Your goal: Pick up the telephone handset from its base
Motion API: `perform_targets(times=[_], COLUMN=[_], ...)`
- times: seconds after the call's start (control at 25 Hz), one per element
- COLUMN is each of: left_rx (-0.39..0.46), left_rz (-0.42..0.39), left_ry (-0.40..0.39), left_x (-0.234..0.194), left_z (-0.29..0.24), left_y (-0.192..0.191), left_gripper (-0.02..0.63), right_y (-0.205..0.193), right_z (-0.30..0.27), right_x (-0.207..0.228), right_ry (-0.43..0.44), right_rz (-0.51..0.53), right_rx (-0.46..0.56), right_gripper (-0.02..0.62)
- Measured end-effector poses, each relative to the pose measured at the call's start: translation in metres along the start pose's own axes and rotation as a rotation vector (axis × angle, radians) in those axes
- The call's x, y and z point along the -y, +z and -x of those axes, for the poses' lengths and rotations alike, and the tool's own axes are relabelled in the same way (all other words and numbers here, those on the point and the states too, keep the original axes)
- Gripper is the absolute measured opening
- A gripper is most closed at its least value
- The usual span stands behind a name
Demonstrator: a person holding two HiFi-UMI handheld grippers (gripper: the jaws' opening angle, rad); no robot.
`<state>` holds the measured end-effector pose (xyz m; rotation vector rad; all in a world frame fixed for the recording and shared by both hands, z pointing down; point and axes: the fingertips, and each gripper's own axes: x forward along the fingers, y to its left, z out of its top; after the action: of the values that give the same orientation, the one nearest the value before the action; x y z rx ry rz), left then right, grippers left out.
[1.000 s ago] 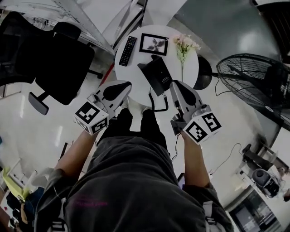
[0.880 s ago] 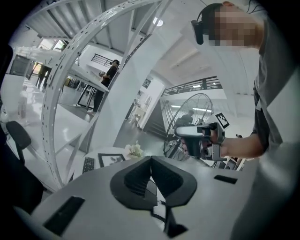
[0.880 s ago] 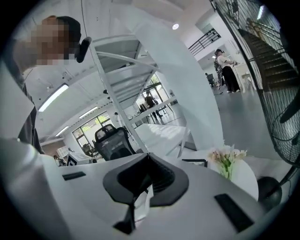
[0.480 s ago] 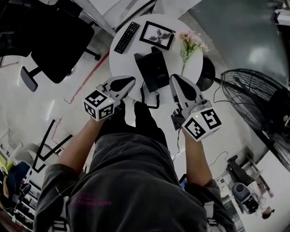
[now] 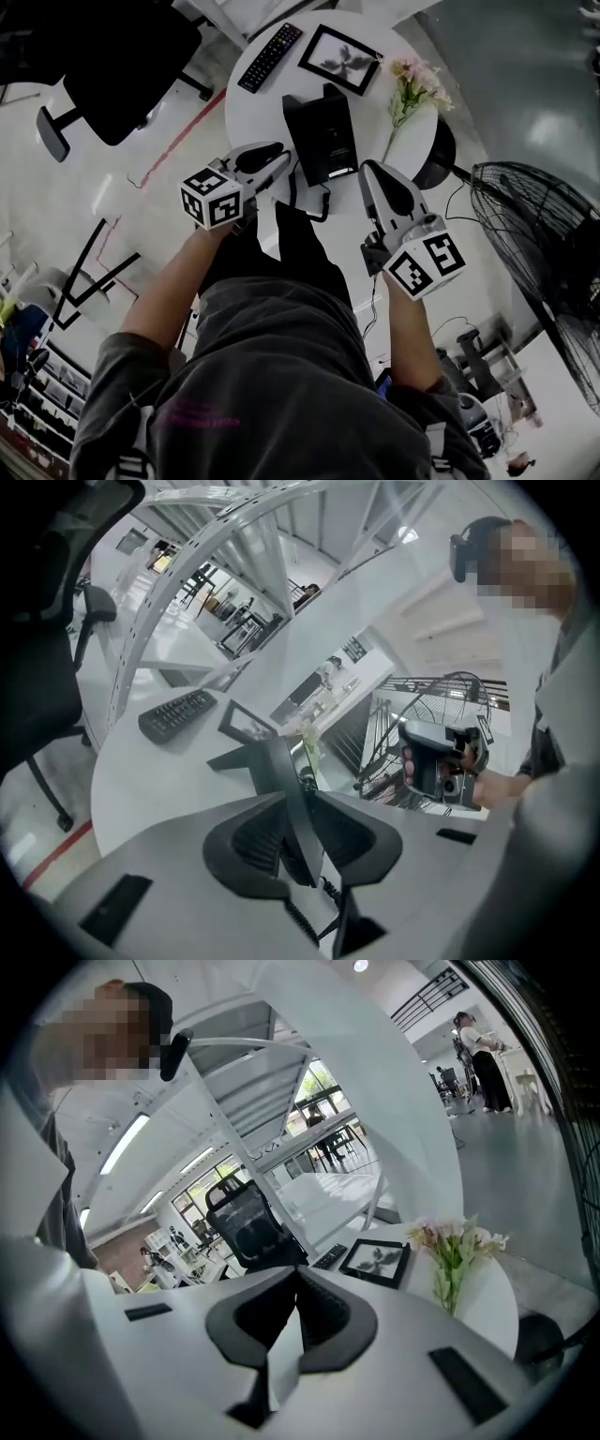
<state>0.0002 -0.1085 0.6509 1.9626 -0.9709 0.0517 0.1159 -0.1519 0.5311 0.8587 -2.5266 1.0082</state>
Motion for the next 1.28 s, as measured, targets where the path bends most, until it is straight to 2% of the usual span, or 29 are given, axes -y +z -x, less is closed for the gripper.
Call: perform_targets(times=[0.28,0.52,0.64,0.76,0.96,1.28], left_rx=[-0.019,-0.009,-0.018,-0.011,-0.014,-0.016], left_rz=[0.147,0.255,0.264,0.266,0.256,0.263], left_ry=[-0.035,-0.084,-0.102,-0.102,-0.118,-0.155], left_x=[-0.015,-0.02,-0.02,-0.021,-0.019,-0.013], left_z=[-0.025,-0.04,-0.045,-0.047,-0.05,-0.047], left_y=[-0.019,-0.023,-0.025,-0.024,-0.025,-0.024], left_gripper=[0.151,0.161,0.159,0.12,0.093,0.078], right_y=[-0.018,-0.027,-0.029,-0.033,-0.038,-0.04], right_z=[-0.008,-0.01,-0.01,-0.009,-0.007,-0.008], right_x=[0.008,0.014,0.015,0.016,0.017,0.016], right_ry=[0.014,0.007,0.005,0.001,-0.005,-0.011], right_rz=[-0.027,-0.04,-0.042,-0.045,-0.05,-0.06], right_rx=[-0.025,-0.043,-0.048,-0.054,-0.058,-0.059], right_gripper=[0.021,0.021,0.021,0.021,0.021,0.021])
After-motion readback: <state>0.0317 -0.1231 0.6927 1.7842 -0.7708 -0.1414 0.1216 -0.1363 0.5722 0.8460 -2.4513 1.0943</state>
